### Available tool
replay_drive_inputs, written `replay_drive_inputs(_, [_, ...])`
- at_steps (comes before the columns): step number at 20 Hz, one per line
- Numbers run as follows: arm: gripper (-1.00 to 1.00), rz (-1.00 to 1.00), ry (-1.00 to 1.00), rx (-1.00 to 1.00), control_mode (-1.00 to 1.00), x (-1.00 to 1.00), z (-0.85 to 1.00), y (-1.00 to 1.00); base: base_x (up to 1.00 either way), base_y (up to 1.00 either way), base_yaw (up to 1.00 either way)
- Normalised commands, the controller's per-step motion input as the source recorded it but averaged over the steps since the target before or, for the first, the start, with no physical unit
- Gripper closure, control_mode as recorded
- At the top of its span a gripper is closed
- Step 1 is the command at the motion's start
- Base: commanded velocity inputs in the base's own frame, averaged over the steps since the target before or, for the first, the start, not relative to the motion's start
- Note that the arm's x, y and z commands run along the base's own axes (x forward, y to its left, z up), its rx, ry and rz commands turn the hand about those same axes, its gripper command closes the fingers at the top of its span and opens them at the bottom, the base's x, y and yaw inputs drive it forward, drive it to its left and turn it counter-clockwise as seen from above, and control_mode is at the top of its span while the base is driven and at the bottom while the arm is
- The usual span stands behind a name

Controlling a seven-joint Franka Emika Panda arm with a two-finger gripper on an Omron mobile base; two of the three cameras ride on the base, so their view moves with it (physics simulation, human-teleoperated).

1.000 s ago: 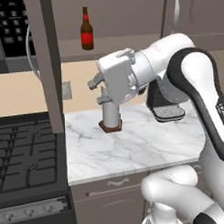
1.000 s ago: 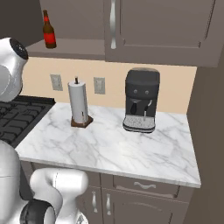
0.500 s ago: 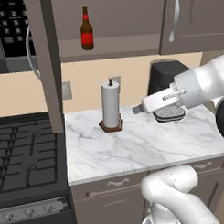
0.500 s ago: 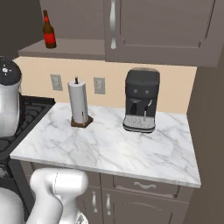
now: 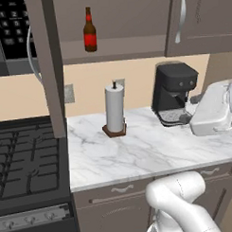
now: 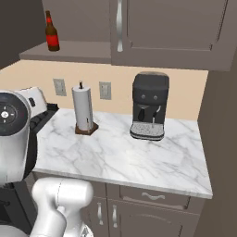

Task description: Get the candle and the beer from the cabinet and move them to the dining counter.

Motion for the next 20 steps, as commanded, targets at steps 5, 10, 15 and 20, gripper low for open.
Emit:
replay_drive_inputs(5, [-1.00, -0.09, -0.26, -0.18, -1.00, 0.22, 0.35, -0.74, 0.00, 0.00, 0.00])
replay_drive_inputs(10, [-1.00, -0.17, -0.15, -0.11, -1.00, 0.53, 0.27, -0.51, 0.00, 0.00, 0.00])
replay_drive_inputs(15, [-1.00, -0.25, -0.20, -0.01, -1.00, 0.51, 0.10, -0.26, 0.00, 0.00, 0.00])
replay_drive_inputs(20, [-1.00, -0.06, -0.51, 0.05, -1.00, -0.17, -0.02, -0.04, 0.00, 0.00, 0.00])
